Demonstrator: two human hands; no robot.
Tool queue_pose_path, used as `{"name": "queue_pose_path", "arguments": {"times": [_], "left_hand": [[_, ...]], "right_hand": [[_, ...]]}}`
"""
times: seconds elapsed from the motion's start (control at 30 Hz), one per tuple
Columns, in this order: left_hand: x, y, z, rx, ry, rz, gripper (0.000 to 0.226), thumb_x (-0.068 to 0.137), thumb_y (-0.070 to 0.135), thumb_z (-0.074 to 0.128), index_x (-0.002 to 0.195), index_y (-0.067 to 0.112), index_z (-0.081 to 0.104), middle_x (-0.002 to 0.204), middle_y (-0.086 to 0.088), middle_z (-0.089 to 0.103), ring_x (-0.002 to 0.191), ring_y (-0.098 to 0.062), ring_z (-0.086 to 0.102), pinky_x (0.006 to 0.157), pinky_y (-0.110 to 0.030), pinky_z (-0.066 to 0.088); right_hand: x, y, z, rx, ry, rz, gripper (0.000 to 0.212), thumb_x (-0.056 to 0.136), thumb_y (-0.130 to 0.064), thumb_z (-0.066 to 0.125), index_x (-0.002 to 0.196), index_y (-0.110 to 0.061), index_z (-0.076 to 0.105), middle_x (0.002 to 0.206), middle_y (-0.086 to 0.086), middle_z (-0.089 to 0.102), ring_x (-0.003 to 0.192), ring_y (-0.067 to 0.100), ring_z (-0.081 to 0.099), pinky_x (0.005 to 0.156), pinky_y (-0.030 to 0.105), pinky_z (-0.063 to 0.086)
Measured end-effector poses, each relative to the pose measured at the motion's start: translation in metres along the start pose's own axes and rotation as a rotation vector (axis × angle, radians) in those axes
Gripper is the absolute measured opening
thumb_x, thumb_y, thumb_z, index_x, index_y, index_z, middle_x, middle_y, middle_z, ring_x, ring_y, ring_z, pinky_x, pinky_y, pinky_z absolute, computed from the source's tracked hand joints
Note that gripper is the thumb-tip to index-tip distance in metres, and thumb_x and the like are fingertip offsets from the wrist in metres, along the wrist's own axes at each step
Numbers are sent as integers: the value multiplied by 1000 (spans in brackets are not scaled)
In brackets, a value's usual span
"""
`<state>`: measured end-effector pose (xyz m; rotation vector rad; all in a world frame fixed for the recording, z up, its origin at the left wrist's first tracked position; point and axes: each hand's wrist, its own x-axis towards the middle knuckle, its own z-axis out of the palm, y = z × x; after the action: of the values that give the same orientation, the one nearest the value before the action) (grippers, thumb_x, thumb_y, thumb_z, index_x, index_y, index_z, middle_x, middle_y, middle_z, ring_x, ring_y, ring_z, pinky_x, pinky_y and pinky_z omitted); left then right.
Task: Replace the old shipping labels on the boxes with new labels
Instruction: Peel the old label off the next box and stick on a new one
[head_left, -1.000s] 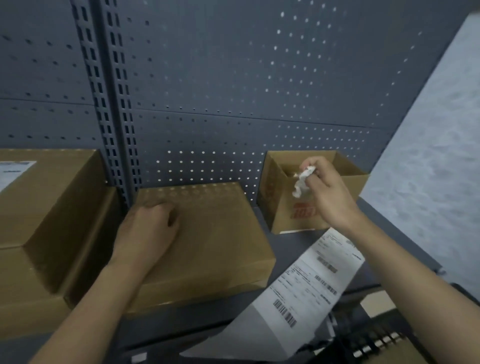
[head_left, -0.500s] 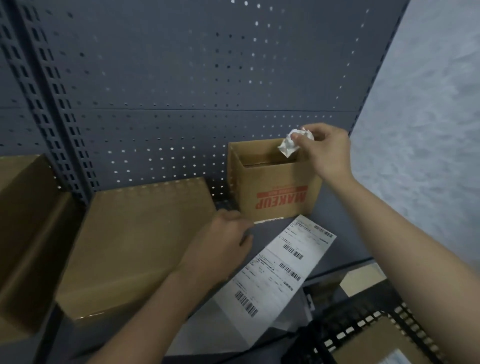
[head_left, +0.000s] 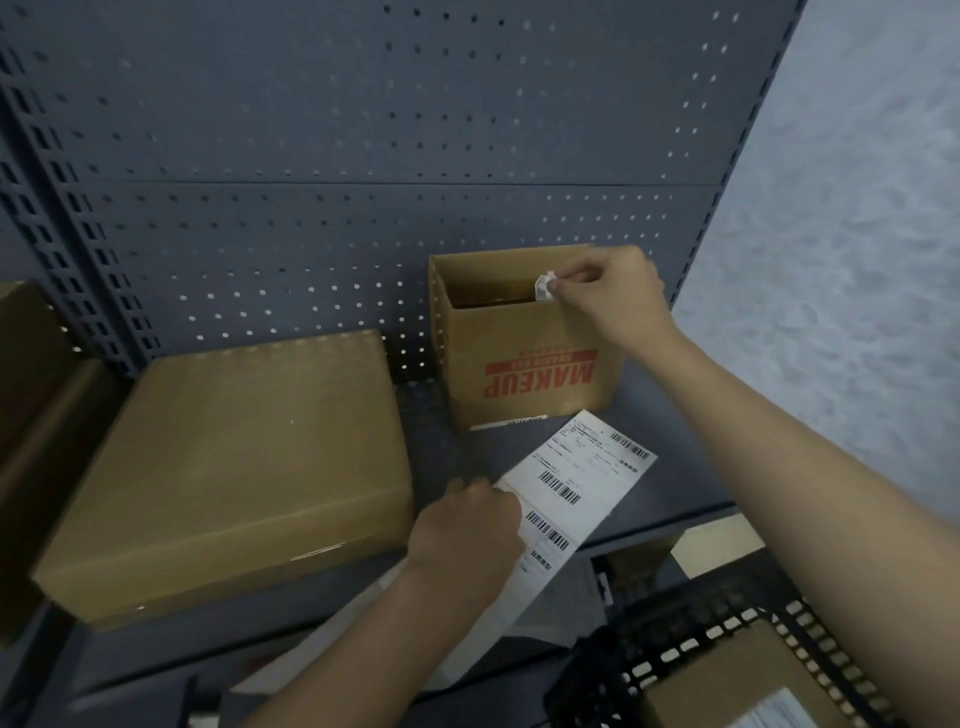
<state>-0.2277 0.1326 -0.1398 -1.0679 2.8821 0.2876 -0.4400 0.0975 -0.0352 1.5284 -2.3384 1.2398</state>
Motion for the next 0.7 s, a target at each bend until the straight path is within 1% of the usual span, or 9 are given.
{"name": "queue_pose_path", "arguments": {"times": [0.07,0.2,0.23,0.3,0.37,0.43,0.53,0.63,0.7], "left_hand": [[5,1,5,4,-51,-31,36,100,35,53,125,10,56,127,-9,48,122,-27,42,94,-35,47],[13,2,5,-118,-34,-117,42,90,38,67,118,10,55,123,-9,50,121,-26,45,99,-36,46],[15,1,5,-139,-26,-131,44,87,39,71,116,11,55,120,-9,51,118,-26,47,97,-36,47],[19,0,5,-203,-22,-177,52,78,41,79,113,13,54,118,-9,53,117,-27,49,96,-40,48],[21,-1,5,-281,-47,-228,66,73,40,84,123,13,51,125,-9,51,123,-30,47,100,-44,46],[24,-1,8,-408,-42,-266,71,73,34,85,130,13,50,129,-8,51,125,-29,48,101,-43,47],[27,-4,10,-636,37,-251,43,78,20,82,117,15,64,115,-2,64,103,-16,62,84,-28,55],[25,-5,7,-757,110,-204,17,84,14,76,97,22,70,93,10,70,83,-2,66,66,-11,51],[24,-3,4,-823,143,-177,13,86,15,75,93,25,69,89,13,70,82,1,66,66,-11,52]], "right_hand": [[4,6,-1,33,5,-25,18,76,-41,79,61,-41,69,70,-23,69,85,7,68,90,44,52],[8,14,-4,71,-19,-104,11,82,-32,77,74,-25,77,70,-21,67,73,-4,62,73,19,47],[9,17,-4,61,-32,-118,11,85,-30,74,77,-24,77,71,-23,65,74,-4,61,75,20,47],[11,23,-1,24,-67,-127,13,91,-28,66,85,-24,77,80,-21,65,88,4,63,90,35,49],[12,27,1,-6,-74,-128,15,94,-25,61,89,-24,74,89,-14,69,98,14,64,96,46,47],[14,28,1,10,-62,-124,14,93,-19,60,96,-22,73,90,-10,69,97,14,66,94,36,50],[17,27,-4,69,-61,-108,10,90,-13,67,96,-15,74,82,-5,68,83,5,64,68,3,44],[21,29,-8,87,-78,-123,8,87,-11,70,93,-12,76,78,-5,69,72,-6,62,64,0,43],[23,29,-11,83,-91,-132,7,85,-11,71,89,-12,76,72,-8,67,66,-12,60,61,0,42]]}}
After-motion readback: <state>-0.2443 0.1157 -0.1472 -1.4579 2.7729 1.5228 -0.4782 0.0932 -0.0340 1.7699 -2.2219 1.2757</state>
